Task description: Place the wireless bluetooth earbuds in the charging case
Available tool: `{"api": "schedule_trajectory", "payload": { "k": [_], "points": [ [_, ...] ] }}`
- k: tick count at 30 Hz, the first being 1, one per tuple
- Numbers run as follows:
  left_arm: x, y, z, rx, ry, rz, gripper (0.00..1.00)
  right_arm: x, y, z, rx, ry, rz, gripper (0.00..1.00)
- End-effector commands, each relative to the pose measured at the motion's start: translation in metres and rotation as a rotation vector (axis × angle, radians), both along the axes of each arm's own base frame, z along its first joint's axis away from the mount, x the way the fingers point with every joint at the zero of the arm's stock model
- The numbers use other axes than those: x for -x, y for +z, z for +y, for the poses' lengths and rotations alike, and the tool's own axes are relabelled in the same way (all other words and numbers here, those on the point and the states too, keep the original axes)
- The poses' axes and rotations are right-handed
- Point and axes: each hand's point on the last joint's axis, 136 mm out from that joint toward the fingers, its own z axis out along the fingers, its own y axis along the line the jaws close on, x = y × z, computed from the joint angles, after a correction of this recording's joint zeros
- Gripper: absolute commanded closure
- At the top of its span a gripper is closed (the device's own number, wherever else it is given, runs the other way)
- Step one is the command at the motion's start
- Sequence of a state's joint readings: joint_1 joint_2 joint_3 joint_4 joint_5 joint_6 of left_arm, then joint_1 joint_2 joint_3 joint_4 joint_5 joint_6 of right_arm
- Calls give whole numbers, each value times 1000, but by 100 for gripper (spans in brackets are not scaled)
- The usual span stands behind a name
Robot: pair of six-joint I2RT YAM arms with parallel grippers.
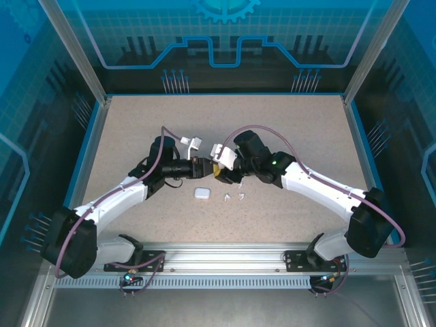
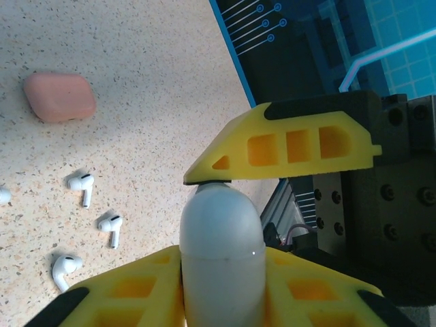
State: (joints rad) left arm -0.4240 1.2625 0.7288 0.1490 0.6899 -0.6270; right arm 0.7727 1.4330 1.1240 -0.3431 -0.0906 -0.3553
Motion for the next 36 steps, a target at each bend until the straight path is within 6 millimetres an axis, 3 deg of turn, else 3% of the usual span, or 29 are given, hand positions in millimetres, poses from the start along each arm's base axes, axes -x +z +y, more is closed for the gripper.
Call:
{"api": "schedule_trajectory", "payload": {
  "k": [1,7,11,15,20,27,31,36],
  "points": [
    [3,25,-7,39,-46,-88,74,-2,20,1,-36,-28,-15,48],
    [1,44,-2,43,-15,-220,75,7,46,-20,-149,-100,8,16],
    [-1,62,1,48,22,-361,79,23,77,-38,-305,-125,42,0],
    [1,86,1,49,73,-585,87,35,108,-57,-479,-158,51,0],
    [14,117,-2,65,137,-887,88,40,142,-71,-683,-169,84,0],
    [30,154,-1,188,170,-1134,91,41,175,-63,-792,-116,75,0],
    [38,164,-5,274,156,-1216,92,40,184,-54,-804,-76,82,0],
    [35,161,-11,338,146,-1182,94,32,190,-51,-820,-91,65,0]
  ]
}}
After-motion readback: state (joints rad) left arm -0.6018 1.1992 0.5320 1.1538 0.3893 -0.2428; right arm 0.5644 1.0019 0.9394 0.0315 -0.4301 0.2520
